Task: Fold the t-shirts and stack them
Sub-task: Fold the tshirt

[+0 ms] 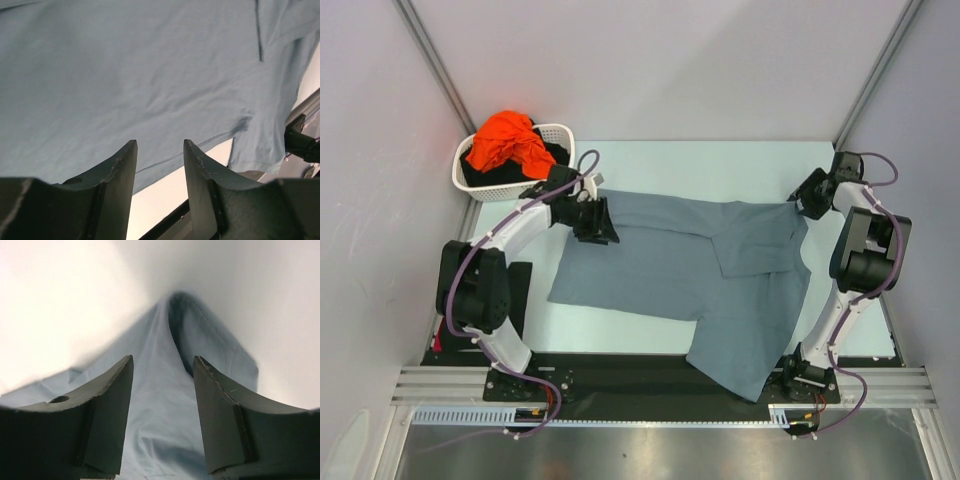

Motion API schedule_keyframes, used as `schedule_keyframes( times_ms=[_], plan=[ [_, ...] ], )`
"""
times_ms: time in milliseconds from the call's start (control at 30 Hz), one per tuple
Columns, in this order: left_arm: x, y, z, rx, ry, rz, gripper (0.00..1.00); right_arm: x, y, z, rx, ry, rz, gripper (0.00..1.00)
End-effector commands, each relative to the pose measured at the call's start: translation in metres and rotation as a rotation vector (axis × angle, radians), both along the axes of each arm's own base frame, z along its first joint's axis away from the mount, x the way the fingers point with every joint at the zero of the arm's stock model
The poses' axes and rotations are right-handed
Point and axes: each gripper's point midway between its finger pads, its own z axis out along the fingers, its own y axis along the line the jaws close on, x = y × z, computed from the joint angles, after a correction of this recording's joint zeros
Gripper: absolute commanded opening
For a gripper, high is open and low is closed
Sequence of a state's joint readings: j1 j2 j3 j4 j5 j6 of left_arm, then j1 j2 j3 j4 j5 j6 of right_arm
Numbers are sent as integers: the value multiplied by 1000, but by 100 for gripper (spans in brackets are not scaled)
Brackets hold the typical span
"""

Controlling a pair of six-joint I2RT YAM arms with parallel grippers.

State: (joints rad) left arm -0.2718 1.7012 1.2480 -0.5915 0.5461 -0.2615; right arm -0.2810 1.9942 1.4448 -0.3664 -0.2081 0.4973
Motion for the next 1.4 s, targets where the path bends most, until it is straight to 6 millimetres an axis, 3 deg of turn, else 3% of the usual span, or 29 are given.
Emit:
schedule_keyframes(
  times_ms=[0, 133, 167, 367, 500, 567, 767, 1067, 1233, 1300, 1367],
  plan=[
    [0, 16, 10, -18, -41, 11, 48, 24, -6, 13, -22, -49, 18, 56],
    [12, 34, 10, 5, -48, 82, 47, 33, -4, 6, -3, -58, 44, 55],
    [15, 35, 12, -1, -50, 98, 47, 31, -3, -4, 7, -24, 43, 54],
    [28, 44, 13, -38, -38, 139, 47, 38, -12, -9, -27, -17, 32, 51],
    [33, 49, 9, -42, -24, 156, 47, 39, -18, -8, -43, -7, 25, 33],
    [36, 51, 10, -48, -30, 164, 47, 39, -19, -9, -46, -4, 20, 29],
    [41, 57, 14, -58, -39, 179, 47, 39, -29, -14, -50, 6, 4, 0],
    [42, 64, 12, -54, -36, 194, 46, 29, -57, -15, -135, 39, -50, 0],
    [41, 65, 10, -53, -27, 196, 46, 28, -63, -17, -153, 65, -68, 1],
    [42, 65, 11, -56, -26, 198, 46, 18, -67, -16, -170, 120, -84, 11],
    [42, 64, 10, -59, -22, 206, 46, 18, -77, 1, -228, 139, -106, 26]
  ],
)
